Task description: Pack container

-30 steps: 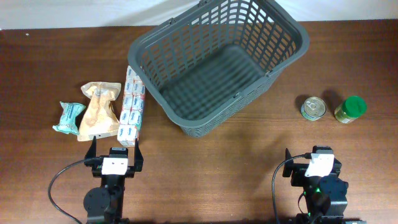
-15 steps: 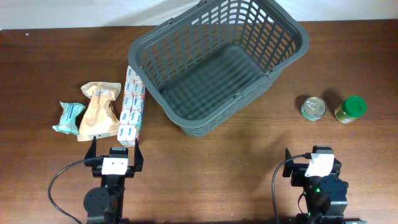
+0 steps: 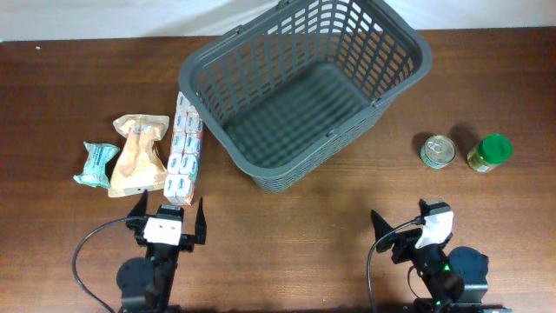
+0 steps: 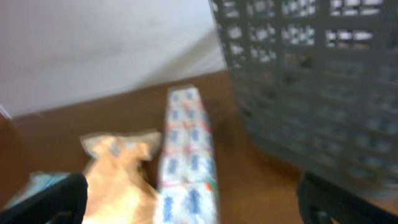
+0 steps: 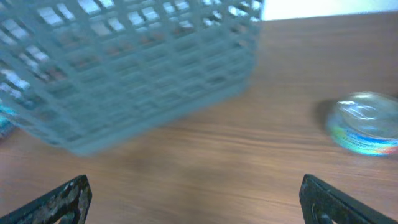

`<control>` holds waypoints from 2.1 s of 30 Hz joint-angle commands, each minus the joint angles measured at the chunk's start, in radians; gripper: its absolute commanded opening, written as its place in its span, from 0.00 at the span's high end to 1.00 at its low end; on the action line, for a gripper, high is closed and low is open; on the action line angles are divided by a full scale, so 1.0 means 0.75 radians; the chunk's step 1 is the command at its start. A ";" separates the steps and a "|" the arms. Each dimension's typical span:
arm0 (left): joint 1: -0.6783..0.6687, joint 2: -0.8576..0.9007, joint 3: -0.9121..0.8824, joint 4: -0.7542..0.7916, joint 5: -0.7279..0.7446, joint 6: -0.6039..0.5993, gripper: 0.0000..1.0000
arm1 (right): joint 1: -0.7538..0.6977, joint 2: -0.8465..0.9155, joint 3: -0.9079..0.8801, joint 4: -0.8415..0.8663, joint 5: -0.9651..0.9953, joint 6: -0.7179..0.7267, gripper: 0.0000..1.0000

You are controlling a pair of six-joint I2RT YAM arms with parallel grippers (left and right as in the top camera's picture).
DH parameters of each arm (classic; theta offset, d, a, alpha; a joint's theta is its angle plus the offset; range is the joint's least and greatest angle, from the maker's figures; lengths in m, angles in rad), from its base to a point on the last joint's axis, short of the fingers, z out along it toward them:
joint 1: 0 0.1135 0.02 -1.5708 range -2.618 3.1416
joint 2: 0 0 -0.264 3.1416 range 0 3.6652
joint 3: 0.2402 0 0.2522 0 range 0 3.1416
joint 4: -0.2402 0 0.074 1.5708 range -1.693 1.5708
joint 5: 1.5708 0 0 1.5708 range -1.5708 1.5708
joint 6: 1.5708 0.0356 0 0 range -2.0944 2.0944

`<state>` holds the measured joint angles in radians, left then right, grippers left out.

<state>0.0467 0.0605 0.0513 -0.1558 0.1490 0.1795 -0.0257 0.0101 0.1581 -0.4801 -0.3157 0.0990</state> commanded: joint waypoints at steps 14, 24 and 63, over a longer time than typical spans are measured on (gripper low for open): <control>-0.007 1.048 1.690 -0.973 0.097 0.083 0.01 | -0.010 0.935 1.468 -0.538 -0.188 -0.067 0.01; -0.007 1.534 2.510 -1.370 0.229 0.071 0.01 | -0.010 1.769 2.644 -1.094 -0.377 -0.136 0.01; -0.008 1.891 2.741 -1.949 0.335 -0.209 0.04 | 0.256 2.505 2.955 -1.398 0.264 -0.237 0.96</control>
<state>0.0448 1.5101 2.0876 -1.5929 0.4114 -0.0113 0.1383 1.8694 2.3524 -1.5188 -0.3069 0.0113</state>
